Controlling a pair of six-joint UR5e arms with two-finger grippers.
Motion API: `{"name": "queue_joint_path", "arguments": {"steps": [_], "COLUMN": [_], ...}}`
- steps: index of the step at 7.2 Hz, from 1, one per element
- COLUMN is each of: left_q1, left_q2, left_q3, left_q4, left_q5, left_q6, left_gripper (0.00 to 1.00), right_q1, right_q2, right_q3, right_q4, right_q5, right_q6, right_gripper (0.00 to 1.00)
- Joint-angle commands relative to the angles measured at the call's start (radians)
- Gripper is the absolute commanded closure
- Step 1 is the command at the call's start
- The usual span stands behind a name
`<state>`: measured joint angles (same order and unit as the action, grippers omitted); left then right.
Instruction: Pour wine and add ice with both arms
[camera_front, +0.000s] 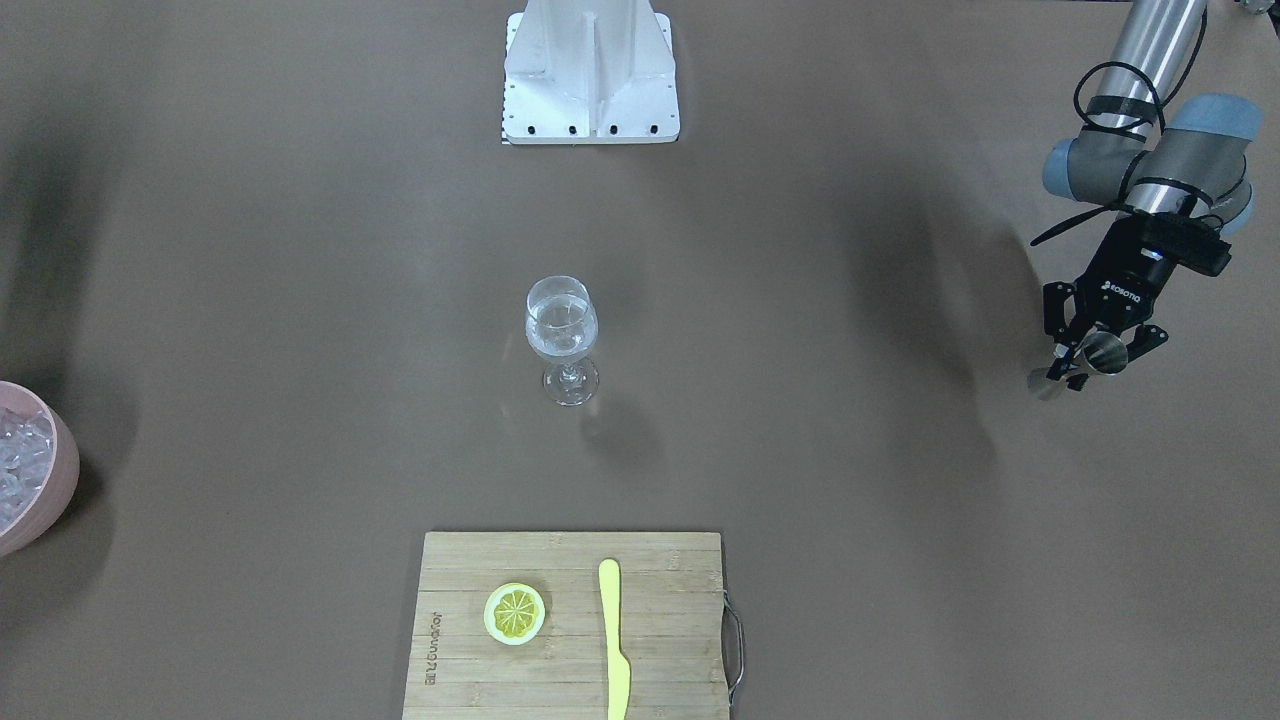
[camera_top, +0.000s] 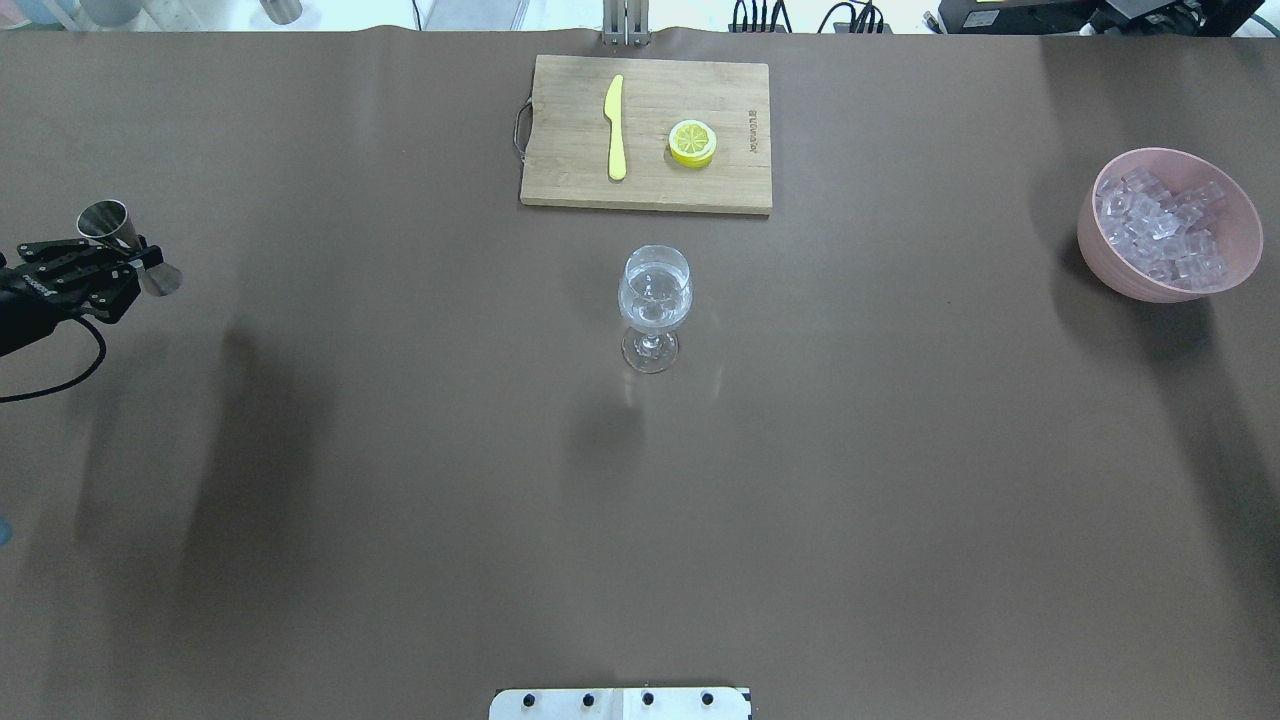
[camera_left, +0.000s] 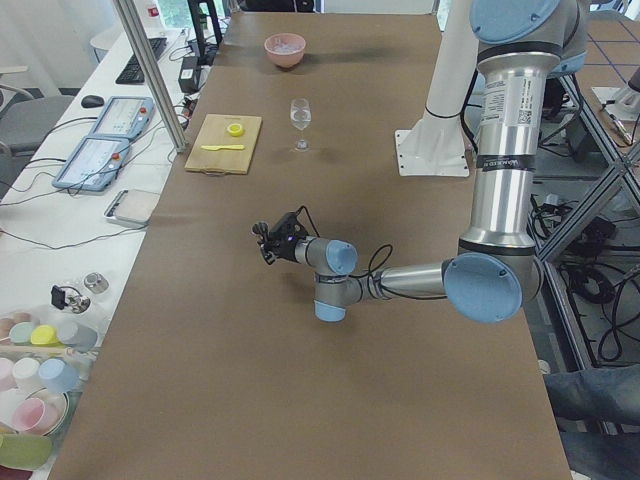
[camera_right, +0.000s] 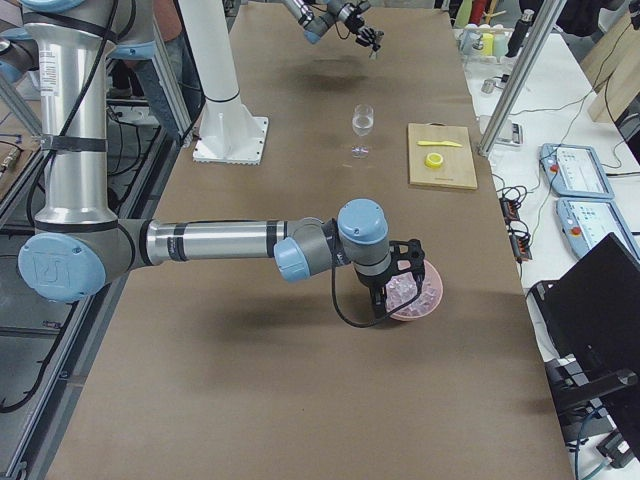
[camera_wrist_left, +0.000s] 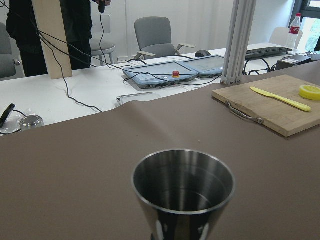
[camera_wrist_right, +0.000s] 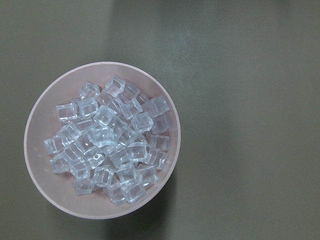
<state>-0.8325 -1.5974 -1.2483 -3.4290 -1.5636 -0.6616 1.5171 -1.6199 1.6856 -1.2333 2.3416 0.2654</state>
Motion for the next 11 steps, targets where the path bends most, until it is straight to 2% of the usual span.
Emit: {"name": "queue_joint_path", "arguments": {"steps": [1,2,3,4,6,9,11], "left_q1": [0.018,0.026,0.035,0.038,0.062,0.231,0.253], "left_q2": [-0.001,-0.001,-0.004,0.0,0.004,0.016,0.03], "left_q3": [-0.003,-0.011,-0.025,-0.092,-0.138,-0.334,-0.346], "left_q4": [0.007,0.011,0.042,0.13,0.225,0.565,0.648], "left_q5": [0.016,0.087,0.099,0.124,0.192,0.478,0.589], "left_q6": [-0.071,-0.09,-0.093,-0.093,-0.093,-0.093,-0.093], "left_gripper": [1.0,1.0,1.0,1.0,1.0,1.0,1.0], "right_q1": [0.0,0.0,0.0,0.0,0.0,0.0,0.0], "right_q2": [-0.003,-0.003,-0.005,-0.005,-0.005,-0.003,-0.005], "right_q3": [0.0,0.0,0.0,0.0,0.0,-0.003,-0.003], "right_q4": [0.0,0.0,0.0,0.0,0.0,0.0,0.0], "right_q5": [-0.002,-0.002,-0.007,-0.008,-0.008,-0.01,-0.01], "right_q6": [0.0,0.0,0.0,0.0,0.0,0.0,0.002], "right_gripper": [0.0,0.0,0.0,0.0,0.0,0.0,0.0]}}
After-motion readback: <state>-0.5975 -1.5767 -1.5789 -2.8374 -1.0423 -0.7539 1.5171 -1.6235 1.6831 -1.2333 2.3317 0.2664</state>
